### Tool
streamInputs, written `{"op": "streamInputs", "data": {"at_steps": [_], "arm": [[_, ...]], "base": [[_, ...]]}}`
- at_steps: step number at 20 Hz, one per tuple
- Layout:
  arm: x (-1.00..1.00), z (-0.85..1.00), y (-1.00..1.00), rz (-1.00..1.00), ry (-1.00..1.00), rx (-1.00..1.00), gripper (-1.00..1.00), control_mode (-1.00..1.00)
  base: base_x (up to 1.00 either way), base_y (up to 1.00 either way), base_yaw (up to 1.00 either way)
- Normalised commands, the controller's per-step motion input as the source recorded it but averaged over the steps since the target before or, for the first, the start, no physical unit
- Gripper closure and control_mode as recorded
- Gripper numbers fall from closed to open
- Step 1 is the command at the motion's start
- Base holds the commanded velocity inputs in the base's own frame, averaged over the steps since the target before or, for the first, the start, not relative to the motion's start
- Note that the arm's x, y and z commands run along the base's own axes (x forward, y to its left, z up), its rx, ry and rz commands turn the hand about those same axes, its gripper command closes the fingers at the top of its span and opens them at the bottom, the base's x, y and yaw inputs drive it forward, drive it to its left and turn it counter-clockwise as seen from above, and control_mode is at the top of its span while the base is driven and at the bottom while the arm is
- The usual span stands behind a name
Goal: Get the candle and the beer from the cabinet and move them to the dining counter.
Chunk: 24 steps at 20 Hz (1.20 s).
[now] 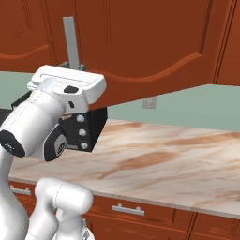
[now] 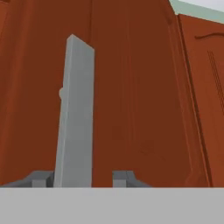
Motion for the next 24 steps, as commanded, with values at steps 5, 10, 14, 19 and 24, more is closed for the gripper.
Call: {"op": "streamInputs", "data": {"at_steps": [5, 10, 14, 19, 24], "arm": [[-0.85, 0.0, -0.92, -0.05, 0.09, 0.02, 1.0, -1.0], [-0.63, 0.0, -0.73, 0.0, 0.06, 0.01, 1.0, -1.0], [-0.18, 0.0, -0.19, 0.0, 0.0, 0.0, 1.0, -1.0], [0.0, 0.0, 0.0, 0.0, 0.0, 0.0, -1.0, -1.0], [-0.35, 0.0, 0.0, 0.0, 0.0, 0.0, -1.0, -1.0]], "base": [[0.0, 0.0, 0.0], [0.0, 0.0, 0.0], [0.0, 0.0, 0.0], [0.0, 0.0, 0.0], [0.0, 0.0, 0.0]]}}
